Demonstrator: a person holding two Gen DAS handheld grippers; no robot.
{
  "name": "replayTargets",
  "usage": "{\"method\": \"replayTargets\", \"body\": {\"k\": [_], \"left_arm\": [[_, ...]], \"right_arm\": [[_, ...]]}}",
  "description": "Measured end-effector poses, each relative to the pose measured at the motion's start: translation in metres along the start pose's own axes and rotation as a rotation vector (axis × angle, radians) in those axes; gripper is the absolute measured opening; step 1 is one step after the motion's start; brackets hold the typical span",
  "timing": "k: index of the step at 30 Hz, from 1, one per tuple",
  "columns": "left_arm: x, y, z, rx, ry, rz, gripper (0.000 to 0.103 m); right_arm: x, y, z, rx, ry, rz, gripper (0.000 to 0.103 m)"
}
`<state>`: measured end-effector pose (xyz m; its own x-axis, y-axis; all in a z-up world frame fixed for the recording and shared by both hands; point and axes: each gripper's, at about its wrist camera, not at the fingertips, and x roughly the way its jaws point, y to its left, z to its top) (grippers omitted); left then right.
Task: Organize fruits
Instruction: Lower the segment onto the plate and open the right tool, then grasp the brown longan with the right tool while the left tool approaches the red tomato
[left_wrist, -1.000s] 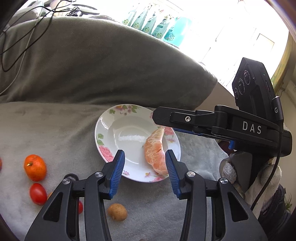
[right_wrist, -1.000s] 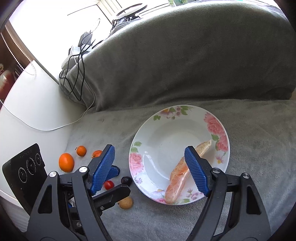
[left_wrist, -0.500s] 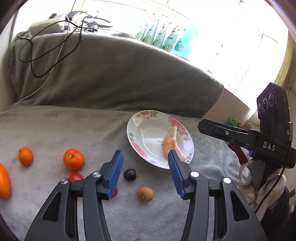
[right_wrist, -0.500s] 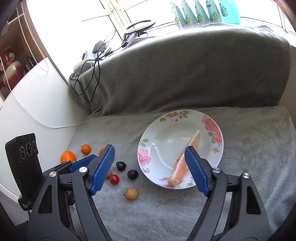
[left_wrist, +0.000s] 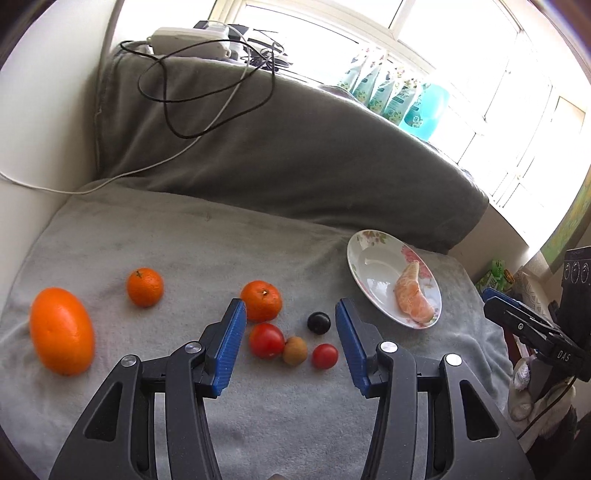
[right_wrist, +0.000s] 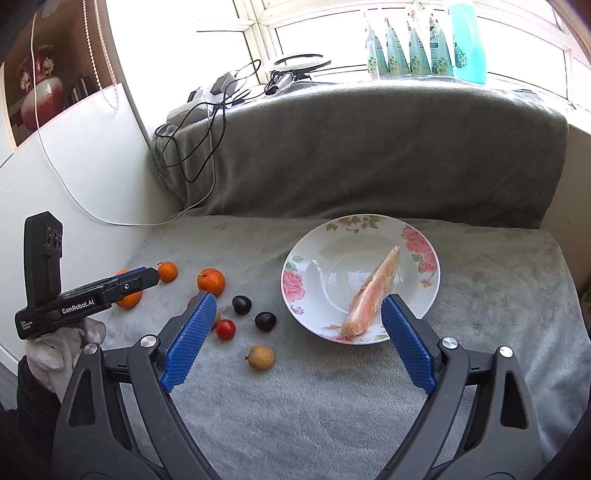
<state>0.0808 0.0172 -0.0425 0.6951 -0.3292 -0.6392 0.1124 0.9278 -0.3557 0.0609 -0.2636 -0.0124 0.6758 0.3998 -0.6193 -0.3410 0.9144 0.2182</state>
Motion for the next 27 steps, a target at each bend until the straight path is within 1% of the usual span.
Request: {"method": "replayTargets", "body": {"k": [4,10,13,15,16,19,22,27], "left_arm": [[0.001,0.014,-0.004,-0.023,0.007,0.015,0.049],[0.004,0.024,-0.014,-0.044,0.029,0.016,0.049],[0.009,0.024,-0.019,-0.05,0.047,0.003,0.049],[0.013,0.023,-0.023,-0.051,0.058,-0.005,0.049],[0.014,0.022,-0.024,-0.048,0.061,-0.008,0.049],[0.02,0.019,-0.03,-0.041,0.077,-0.009,0.049],[0.027,0.02,-0.033,-0.048,0.097,-0.017,0.049],[0.038,0.022,-0.033,-0.065,0.12,-0.026,0.046]], "right_arm": [[0.006,0.007,-0.008,-0.007,0.021,0.014,0.093],[0.017,0.02,-0.018,-0.044,0.052,0.014,0.093],[0.024,0.026,-0.023,-0.063,0.073,0.018,0.088],[0.028,0.029,-0.025,-0.069,0.089,0.024,0.083],[0.031,0.03,-0.027,-0.071,0.099,0.026,0.078],[0.039,0.031,-0.032,-0.076,0.124,0.03,0.076],[0.047,0.032,-0.037,-0.081,0.154,0.037,0.064],[0.058,0.033,-0.041,-0.083,0.187,0.045,0.061]]}}
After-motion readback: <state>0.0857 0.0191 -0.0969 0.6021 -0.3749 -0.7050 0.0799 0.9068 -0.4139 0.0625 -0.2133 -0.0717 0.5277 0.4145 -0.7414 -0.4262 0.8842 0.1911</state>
